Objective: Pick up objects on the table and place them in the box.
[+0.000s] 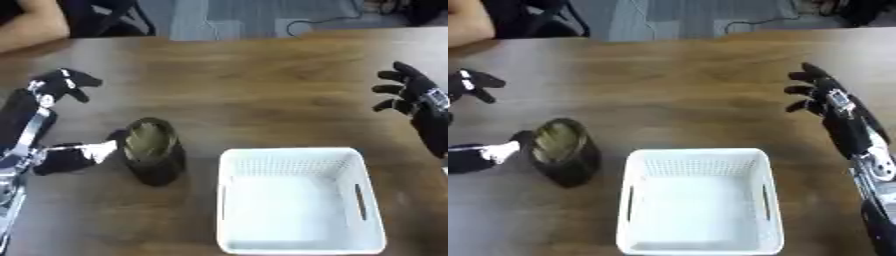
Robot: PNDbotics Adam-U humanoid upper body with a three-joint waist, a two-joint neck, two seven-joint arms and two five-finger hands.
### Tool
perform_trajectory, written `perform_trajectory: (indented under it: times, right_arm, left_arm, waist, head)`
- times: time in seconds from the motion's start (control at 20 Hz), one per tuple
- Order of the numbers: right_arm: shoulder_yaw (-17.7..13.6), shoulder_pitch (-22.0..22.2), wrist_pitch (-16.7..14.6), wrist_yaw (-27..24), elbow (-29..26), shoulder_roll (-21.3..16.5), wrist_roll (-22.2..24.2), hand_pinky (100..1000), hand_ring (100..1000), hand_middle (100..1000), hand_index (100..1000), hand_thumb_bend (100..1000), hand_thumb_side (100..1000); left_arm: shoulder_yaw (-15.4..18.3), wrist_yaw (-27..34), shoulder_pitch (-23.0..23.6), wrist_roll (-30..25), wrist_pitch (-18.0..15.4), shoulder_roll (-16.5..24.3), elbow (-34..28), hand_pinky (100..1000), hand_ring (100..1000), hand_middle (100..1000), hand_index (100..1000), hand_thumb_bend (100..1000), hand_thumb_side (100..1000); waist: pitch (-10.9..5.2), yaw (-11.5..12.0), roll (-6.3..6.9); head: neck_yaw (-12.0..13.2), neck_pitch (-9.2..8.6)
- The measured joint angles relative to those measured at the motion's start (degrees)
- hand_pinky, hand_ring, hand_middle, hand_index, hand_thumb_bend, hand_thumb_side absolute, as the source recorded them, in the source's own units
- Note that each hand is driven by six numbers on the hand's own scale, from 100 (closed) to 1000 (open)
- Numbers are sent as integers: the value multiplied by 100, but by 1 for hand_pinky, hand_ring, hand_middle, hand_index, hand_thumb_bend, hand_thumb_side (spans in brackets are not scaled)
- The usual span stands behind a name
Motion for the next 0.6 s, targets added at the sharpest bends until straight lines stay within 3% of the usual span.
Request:
perform_trajectory:
  times: [0.2,0.25,0.35,0.4,0.45,0.5,0.55,0.6]
  right_arm:
    - [6,2,-6,5,0,-7,13,653,825,872,1000,100,1000]
    - [15,3,-9,7,0,-8,22,653,825,872,1000,100,1000]
    - [34,5,-7,11,1,-9,42,653,825,872,1000,100,1000]
    - [38,9,0,15,2,-9,52,653,825,872,1000,100,1000]
    - [40,9,4,20,2,-9,57,653,825,872,1000,100,1000]
    - [40,10,9,23,2,-9,66,653,825,872,1000,100,1000]
    - [42,10,11,25,2,-9,68,653,825,872,1000,100,1000]
    - [44,10,12,25,2,-9,70,653,825,872,1000,100,1000]
  left_arm:
    - [-423,96,-309,-676,-226,1041,107,519,389,756,815,435,315]
    - [-555,187,-393,-871,-292,1360,170,533,410,750,812,428,311]
    - [-748,407,-502,-1188,-382,1831,301,490,305,767,822,448,320]
    - [-837,494,-549,-1323,-409,2003,382,427,218,762,824,448,322]
    - [-904,568,-600,-1433,-430,2115,449,412,202,759,825,449,322]
    - [-952,624,-650,-1517,-445,2180,501,338,157,739,826,449,319]
    - [-991,664,-688,-1581,-461,2213,541,380,178,751,825,449,320]
    - [-1018,688,-717,-1634,-478,2215,569,198,100,721,838,454,323]
  waist:
    - [-67,-33,62]
    - [-102,-38,85]
    - [-122,-49,121]
    - [-122,-67,131]
    - [-123,-92,139]
    - [-123,-110,142]
    - [-123,-122,142]
    - [-123,-123,140]
  head:
    - [4,0]
    - [17,0]
    - [46,0]
    - [46,0]
    - [46,0]
    - [46,-1]
    - [46,-1]
    - [46,-1]
